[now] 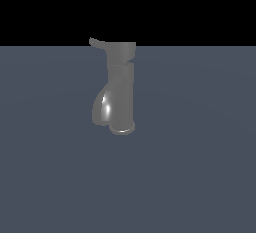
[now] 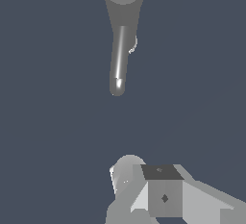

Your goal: Turn on the faucet by rotating a designated handle.

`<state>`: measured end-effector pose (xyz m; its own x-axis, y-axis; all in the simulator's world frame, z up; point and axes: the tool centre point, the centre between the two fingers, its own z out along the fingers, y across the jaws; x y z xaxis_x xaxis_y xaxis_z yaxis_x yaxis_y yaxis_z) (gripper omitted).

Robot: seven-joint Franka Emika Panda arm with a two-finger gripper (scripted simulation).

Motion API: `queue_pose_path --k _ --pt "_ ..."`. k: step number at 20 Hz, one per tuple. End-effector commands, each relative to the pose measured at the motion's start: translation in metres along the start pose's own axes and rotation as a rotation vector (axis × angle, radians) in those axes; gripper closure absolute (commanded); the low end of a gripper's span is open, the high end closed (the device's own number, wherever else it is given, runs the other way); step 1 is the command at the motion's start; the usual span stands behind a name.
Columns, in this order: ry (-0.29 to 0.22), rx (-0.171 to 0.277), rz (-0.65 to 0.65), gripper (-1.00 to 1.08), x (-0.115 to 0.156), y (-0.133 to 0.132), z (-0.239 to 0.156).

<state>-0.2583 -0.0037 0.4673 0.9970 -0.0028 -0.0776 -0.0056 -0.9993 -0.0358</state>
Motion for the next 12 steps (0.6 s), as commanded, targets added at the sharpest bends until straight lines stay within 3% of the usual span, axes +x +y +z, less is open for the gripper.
queue_pose_path --k 1,12 --pt "0.000 0.002 0.006 1.08 0.001 0.000 0.000" --pt "-0.002 0.035 0.119 1.08 0.027 -0.004 0.002"
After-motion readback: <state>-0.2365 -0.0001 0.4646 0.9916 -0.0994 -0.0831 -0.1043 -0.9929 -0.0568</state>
